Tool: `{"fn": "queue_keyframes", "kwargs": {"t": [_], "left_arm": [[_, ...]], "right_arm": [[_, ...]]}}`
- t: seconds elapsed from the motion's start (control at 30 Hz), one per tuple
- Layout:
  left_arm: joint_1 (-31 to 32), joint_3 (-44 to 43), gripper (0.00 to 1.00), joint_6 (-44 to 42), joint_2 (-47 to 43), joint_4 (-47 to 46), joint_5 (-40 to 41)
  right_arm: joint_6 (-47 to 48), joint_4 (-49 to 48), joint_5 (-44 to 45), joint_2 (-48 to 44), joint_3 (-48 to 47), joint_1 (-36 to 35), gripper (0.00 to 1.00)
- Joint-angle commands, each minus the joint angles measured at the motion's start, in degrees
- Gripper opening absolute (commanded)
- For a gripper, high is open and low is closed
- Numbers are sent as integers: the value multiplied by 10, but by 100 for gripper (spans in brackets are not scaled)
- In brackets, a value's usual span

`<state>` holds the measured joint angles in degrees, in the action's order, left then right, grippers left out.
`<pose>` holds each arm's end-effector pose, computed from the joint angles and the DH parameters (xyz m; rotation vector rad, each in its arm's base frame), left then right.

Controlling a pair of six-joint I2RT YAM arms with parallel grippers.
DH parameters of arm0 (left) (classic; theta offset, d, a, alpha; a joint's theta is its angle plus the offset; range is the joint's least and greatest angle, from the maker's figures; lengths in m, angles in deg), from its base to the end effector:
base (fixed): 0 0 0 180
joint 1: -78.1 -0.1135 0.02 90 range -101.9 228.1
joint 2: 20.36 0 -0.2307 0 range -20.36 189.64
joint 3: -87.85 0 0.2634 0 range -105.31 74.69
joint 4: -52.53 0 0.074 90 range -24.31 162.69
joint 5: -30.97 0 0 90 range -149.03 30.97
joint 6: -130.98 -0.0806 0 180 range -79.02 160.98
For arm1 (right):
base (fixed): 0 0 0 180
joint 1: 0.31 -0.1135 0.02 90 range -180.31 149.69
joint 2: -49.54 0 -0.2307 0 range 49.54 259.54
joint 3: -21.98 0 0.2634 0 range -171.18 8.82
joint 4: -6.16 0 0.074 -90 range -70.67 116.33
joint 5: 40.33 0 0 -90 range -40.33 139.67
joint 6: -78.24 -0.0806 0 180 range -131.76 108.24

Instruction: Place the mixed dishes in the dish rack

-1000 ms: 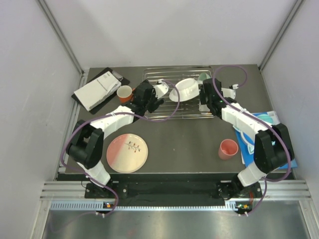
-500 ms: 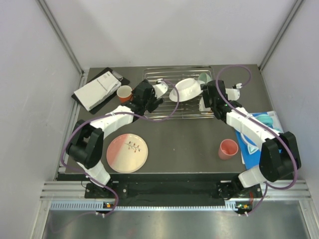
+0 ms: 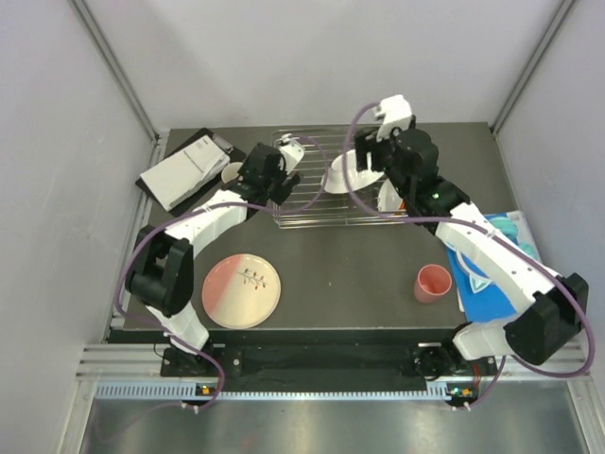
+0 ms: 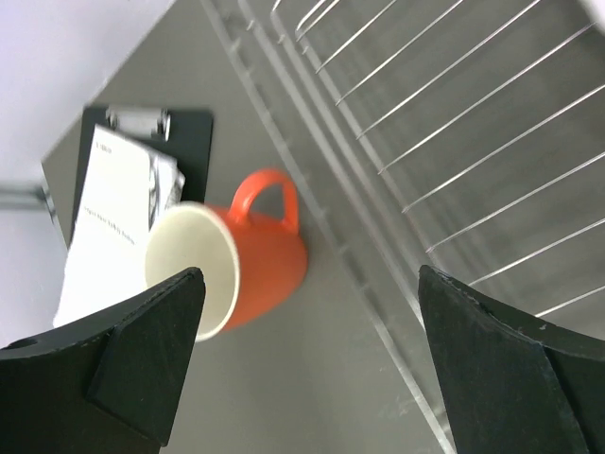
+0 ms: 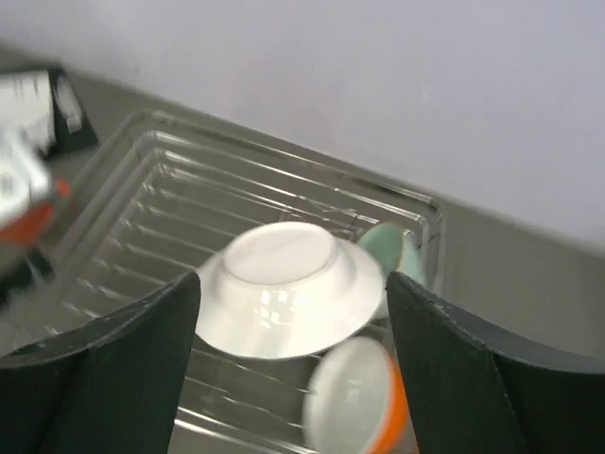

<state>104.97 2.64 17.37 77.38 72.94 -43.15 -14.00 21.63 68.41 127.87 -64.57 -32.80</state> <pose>0.3983 -0.1771 0.2026 0.7609 1.9921 0.2636 0.3371 0.1840 0.3581 -0.2022 1.6816 0.1767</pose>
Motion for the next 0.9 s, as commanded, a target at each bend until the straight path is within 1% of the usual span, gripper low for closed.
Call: {"fn": "queue_keyframes", "kwargs": {"t": [0.0, 0.07, 0.1, 0.23, 0.3, 0.37, 0.53, 0.63, 0.73, 0.87], "left_arm": [[-22, 17, 99, 44, -59, 13, -12], [-30, 27, 99, 58, -68, 15, -16], [-34, 28, 99, 60, -69, 17, -22], [-50, 27, 99, 86, -63, 22, -31], [-53, 25, 99, 92, -56, 29, -35], [-53, 27, 99, 96, -48, 30, -40], [-53, 18, 99, 117, -28, 32, -43], [-53, 24, 99, 123, -31, 22, -50], [-53, 24, 99, 126, -33, 20, -52], [-53, 38, 99, 127, -39, 11, -53]], "right_arm": [[435, 72, -76, -48, 11, -68, 89], [474, 87, -47, -54, 20, -82, 94], [472, 97, -60, -53, 16, -83, 96], [468, 142, -126, -48, -4, -85, 97], [454, 189, -167, -27, -20, -88, 98], [439, 215, -201, -2, -41, -92, 100], [403, 261, -242, 55, -71, -107, 100], [378, 275, -231, 84, -78, -113, 100], [373, 275, -228, 107, -79, -114, 100], [368, 239, -211, 125, -70, -113, 100]]}}
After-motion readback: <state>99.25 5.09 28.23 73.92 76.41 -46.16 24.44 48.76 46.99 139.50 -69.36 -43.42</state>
